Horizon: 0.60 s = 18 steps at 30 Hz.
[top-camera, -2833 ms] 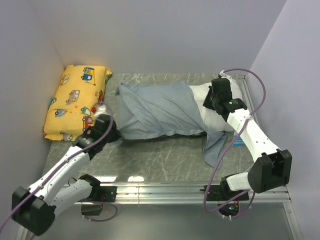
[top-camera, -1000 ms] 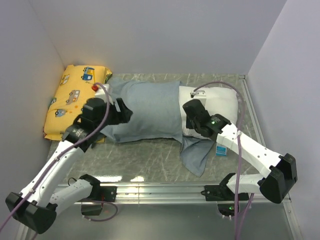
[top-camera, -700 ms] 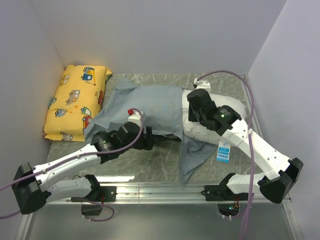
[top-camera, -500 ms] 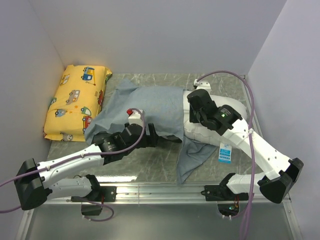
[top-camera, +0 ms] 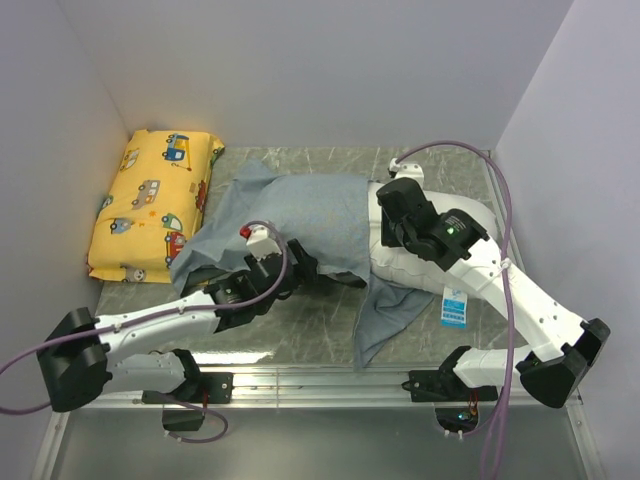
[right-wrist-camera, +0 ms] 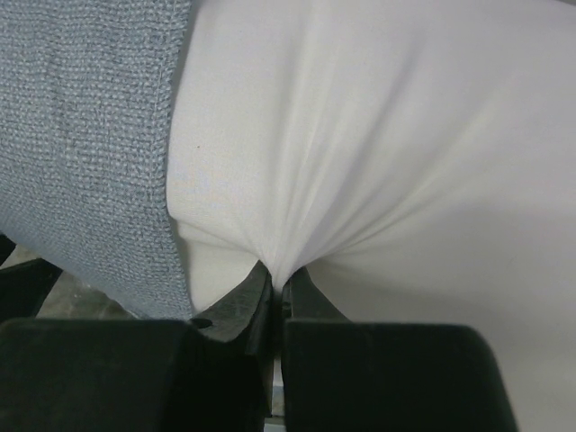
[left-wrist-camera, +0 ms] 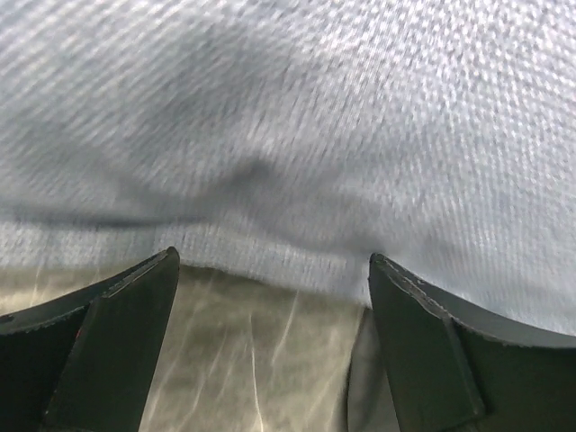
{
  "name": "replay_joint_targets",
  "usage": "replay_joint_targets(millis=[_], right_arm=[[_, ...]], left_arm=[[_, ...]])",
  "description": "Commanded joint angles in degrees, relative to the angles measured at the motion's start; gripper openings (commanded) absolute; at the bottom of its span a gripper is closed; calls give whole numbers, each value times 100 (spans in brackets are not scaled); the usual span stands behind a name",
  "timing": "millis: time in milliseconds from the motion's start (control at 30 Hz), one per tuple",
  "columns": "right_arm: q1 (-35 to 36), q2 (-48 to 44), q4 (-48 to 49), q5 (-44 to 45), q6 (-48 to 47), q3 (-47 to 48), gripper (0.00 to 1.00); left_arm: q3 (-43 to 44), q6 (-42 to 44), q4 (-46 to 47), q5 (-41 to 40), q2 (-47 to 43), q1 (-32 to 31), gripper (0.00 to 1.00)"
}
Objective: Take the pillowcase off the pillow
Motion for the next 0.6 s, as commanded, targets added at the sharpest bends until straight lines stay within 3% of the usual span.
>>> replay_joint_targets(millis=[0,100,200,233,300,333,567], right_arm=[[9,-346,437,293,-109,569,0],[9,-337,420,267,-109,631,0],[9,-346,411,249,-109,675,0],[9,-337,411,258,-118,675,0],[9,-337,376,293,-127,693,0],[9,-346,376,319,-135,684,0],[-8,-390,262,653,-276,833,0]], left_arm=[[379,213,537,-464,380,-44,91],[475,407,722,-674,643,-44,84],[739,590,730,-1079,960,-35,58],[870,635,722,-1149,1074,-35,35],[1107,802,643,-1334,1153,-35,16],[1187,855,573,-1378,1154,-35,1],[1530,1040,-490,-1844,259,-105,1]])
